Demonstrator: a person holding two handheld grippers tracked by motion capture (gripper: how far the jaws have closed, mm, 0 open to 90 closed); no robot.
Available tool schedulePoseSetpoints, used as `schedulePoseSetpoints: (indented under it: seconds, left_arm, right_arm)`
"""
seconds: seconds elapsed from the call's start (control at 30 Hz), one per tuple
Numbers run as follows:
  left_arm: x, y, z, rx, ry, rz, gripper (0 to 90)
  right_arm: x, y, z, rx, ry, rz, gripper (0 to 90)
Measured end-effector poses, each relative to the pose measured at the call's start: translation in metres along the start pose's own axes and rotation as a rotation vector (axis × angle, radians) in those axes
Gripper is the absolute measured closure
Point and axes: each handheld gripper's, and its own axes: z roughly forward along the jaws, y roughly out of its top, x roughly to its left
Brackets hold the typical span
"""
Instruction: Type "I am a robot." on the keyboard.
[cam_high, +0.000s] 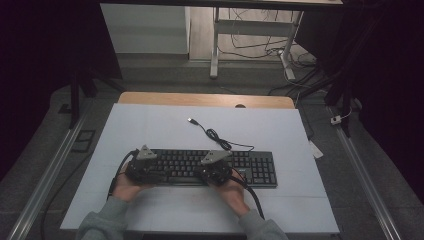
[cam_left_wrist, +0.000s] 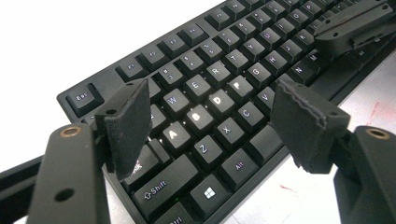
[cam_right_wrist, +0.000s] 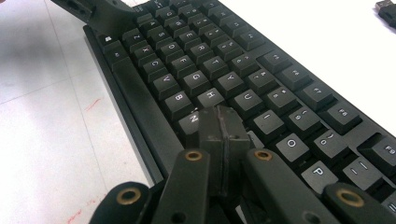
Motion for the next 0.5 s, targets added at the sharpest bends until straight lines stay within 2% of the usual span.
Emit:
schedulePoseSetpoints:
  seconds: [0.5]
  left_arm:
    - [0.0001,-0.0002,-0.0002,0.001,0.000,0.000,28.6]
  right_arm:
    - [0.0028,-0.0022,0.0049,0.021,-0.007,-0.021,89.6]
